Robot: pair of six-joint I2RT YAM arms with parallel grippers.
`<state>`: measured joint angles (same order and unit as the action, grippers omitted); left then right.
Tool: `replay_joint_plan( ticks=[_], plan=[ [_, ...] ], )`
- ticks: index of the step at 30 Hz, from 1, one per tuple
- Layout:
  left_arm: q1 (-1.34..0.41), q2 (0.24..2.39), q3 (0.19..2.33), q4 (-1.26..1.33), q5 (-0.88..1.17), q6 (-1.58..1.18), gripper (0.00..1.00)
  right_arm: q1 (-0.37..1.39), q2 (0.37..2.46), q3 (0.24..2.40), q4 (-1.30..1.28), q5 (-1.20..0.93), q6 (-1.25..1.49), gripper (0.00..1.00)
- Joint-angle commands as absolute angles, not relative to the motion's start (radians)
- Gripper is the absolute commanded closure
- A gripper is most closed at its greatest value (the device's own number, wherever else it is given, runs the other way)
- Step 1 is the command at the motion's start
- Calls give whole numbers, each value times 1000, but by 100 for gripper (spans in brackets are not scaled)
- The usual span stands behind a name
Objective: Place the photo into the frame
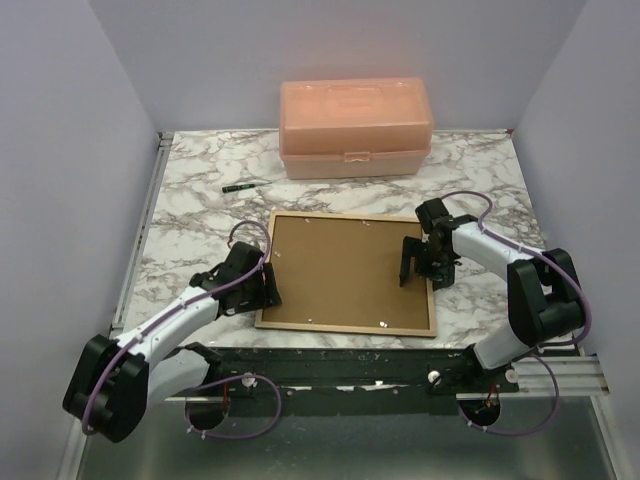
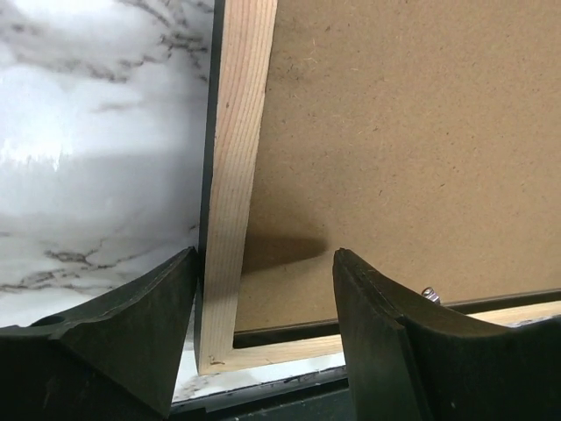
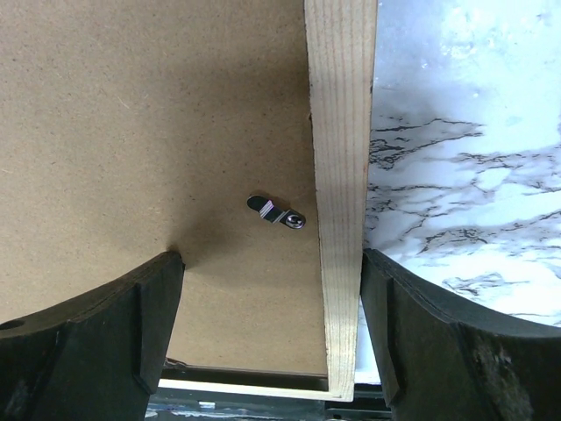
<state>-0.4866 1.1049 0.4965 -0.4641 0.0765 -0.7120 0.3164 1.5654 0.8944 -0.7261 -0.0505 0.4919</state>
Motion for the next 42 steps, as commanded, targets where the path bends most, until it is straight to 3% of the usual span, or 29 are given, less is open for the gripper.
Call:
replay_joint_plan(
  ticks=[1, 8, 12, 13, 22, 32, 42],
  plan=[
    [-539, 1003, 387, -525, 188, -890, 37, 345, 1565, 877, -617, -285, 537, 15],
    [-567, 816, 374, -611, 172, -963, 36, 346, 1580, 888, -601, -318, 512, 15],
    [-593, 736, 436, -755, 45, -1032, 3, 348, 1598, 893, -590, -335, 506, 16],
    [-593, 723, 449, -777, 16, -1040, 1, 350, 1600, 892, -588, -333, 504, 16],
    [-592, 736, 550, -872, -159, -1024, 1, 396, 1559, 870, -603, -258, 504, 16],
    [-589, 852, 579, -882, -193, -983, 2, 397, 1507, 948, -706, 110, 541, 18],
    [-521, 906, 580, -831, -138, -911, 1, 397, 1591, 981, -649, -39, 471, 26]
  ],
)
